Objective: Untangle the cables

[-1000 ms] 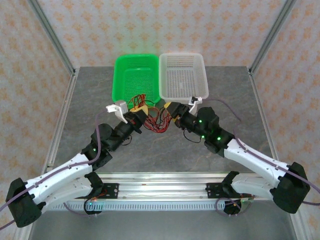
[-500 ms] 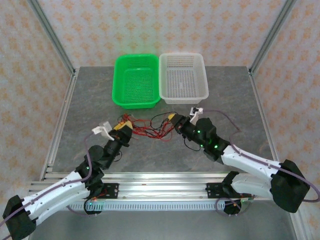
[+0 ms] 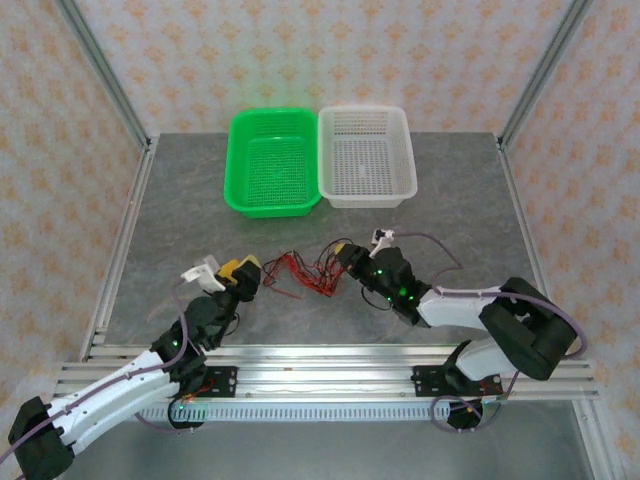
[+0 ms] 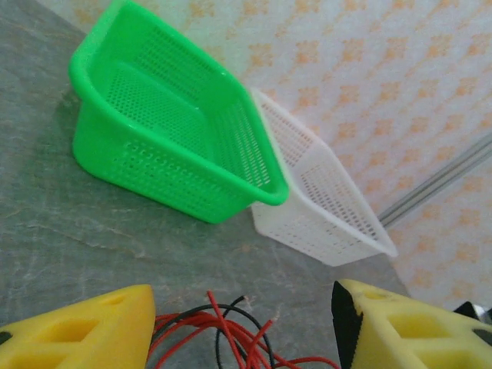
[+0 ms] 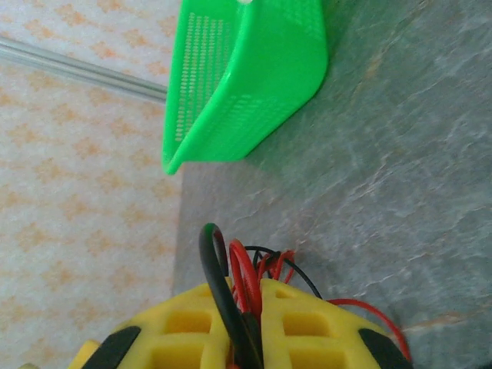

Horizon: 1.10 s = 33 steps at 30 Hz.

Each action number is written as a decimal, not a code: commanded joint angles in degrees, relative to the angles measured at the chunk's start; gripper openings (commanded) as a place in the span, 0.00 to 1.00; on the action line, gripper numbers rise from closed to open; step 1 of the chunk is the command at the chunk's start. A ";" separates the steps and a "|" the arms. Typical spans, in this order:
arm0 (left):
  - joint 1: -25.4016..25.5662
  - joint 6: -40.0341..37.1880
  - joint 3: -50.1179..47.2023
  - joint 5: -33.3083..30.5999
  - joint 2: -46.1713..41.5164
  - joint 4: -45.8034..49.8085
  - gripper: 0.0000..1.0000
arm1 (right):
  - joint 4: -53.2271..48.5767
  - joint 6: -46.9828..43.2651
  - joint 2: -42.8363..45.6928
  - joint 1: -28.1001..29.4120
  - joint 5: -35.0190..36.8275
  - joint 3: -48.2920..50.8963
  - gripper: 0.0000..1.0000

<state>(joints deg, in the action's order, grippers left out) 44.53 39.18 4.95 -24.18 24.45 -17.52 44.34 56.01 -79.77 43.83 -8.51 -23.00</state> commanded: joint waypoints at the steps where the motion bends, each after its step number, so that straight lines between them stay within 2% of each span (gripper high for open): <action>1: -0.22 -0.81 6.78 -1.33 2.50 8.66 0.61 | -6.14 -2.25 0.61 -0.33 8.21 -1.52 0.00; 5: -0.20 -1.12 13.12 2.63 11.24 11.32 0.61 | -18.32 -0.80 -0.82 -0.65 14.45 -1.60 0.00; 6: -0.13 -1.17 14.77 4.17 14.38 11.00 0.61 | -20.78 -0.32 -1.71 -0.90 15.17 -1.54 0.05; 9: 0.75 -1.46 19.88 7.69 23.60 9.67 0.59 | -25.70 1.02 -2.58 -1.12 16.99 -0.46 0.32; 10: 1.53 -1.91 21.60 7.76 26.71 9.23 0.58 | -26.92 1.03 -1.78 -1.12 17.43 0.00 0.37; 12: 3.16 -3.19 24.92 6.83 31.63 8.82 0.57 | -30.13 0.31 1.04 -1.06 18.65 0.20 0.47; 16: 4.33 -5.17 31.78 7.19 40.64 9.42 0.55 | -42.76 -3.55 10.51 -1.12 22.39 -2.54 0.64; 18: 4.33 -5.25 34.91 8.16 44.62 10.01 0.54 | -49.18 -5.36 14.97 -1.14 23.04 -4.66 0.70; 22: 4.26 -8.00 41.94 9.50 53.28 12.74 0.50 | -59.28 -9.29 20.18 -1.20 20.86 -8.57 0.70; 25: 3.86 -9.13 47.18 10.67 60.18 14.71 0.42 | -61.49 -12.76 20.70 -1.81 14.90 -11.25 0.64; 28: 3.16 -9.81 51.56 12.47 66.18 15.63 0.32 | -60.10 -15.74 17.81 -3.44 6.67 -14.08 0.60; 31: 2.17 -10.09 54.25 14.26 70.77 15.94 0.25 | -55.48 -16.38 13.96 -5.63 0.74 -14.80 0.47; 33: 1.32 -9.84 55.14 15.68 73.24 15.94 0.24 | -51.69 -16.04 9.87 -7.76 -3.15 -14.35 0.41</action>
<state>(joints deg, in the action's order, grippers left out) 47.07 30.11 57.98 -10.90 95.57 -4.36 -10.24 41.63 -65.84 38.20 -4.16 -36.84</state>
